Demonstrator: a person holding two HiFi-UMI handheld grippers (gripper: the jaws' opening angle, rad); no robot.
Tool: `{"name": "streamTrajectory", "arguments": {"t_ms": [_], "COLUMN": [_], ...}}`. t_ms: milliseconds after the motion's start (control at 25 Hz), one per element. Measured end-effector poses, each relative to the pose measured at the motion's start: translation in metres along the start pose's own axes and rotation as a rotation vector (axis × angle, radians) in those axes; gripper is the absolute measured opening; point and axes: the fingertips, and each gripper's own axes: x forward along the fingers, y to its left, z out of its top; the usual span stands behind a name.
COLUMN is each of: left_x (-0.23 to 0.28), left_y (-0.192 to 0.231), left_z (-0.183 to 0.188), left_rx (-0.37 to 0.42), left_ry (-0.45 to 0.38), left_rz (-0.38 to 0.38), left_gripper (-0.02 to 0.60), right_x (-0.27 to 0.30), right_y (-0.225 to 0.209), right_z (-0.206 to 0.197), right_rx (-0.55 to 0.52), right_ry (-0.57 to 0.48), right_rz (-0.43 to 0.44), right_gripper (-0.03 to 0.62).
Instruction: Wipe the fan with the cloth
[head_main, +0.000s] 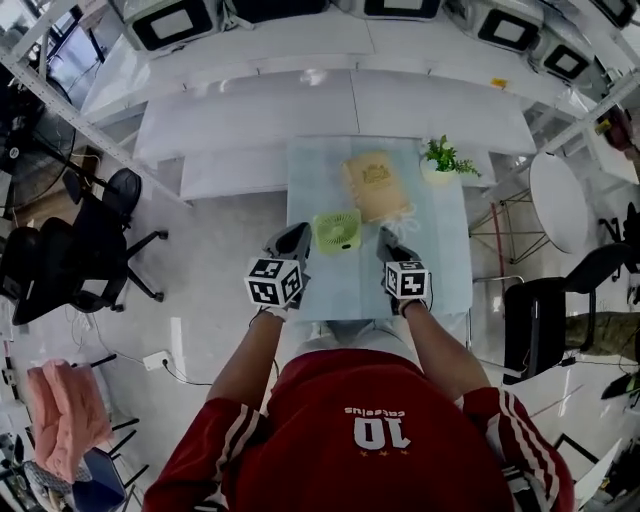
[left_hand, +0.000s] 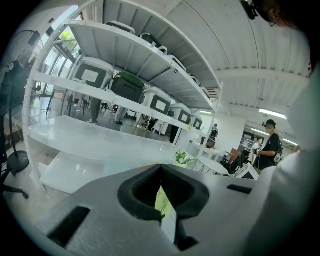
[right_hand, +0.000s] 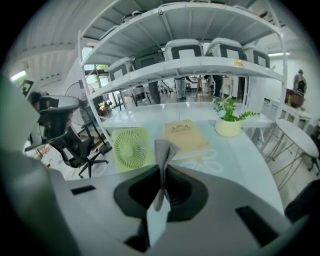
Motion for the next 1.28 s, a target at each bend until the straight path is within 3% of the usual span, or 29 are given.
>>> {"name": "streamTrajectory", "arguments": {"t_ms": [160,480,760,1080,1280], "left_x": [-0.017,-0.056,-0.096,-0.145,-0.184], "left_y": [-0.004,0.016,0.0,-0.037,-0.095], "left_z": [0.014,0.045,0.066,0.072,0.077], "left_rx": [0.016,0.007,0.044,0.044,0.108], "left_ry": [-0.019,-0.068,-0.117,-0.168,-0.209], "left_rz": [-0.032,-0.028,-0.038,0.008,0.024], "left_gripper": [0.005,0.005,0.005,0.005,0.005], "right_x": [-0.019,-0.06,-0.105,-0.177,-0.243], "right_y": [0.025,0.07,0.08,0.064,0.049], "right_z": [0.006,0.048,0.071,0.082,0.07], "right_rx": [0.05,-0.009,-0.026,-0.052,-0.092], "right_ry": [-0.024,-0.112,-0.157,-0.238,-0.294], "right_rz": [0.019,0.095,0.09,0.072,0.071], "right_gripper": [0.023,0.023,0.023,0.023,0.023]}}
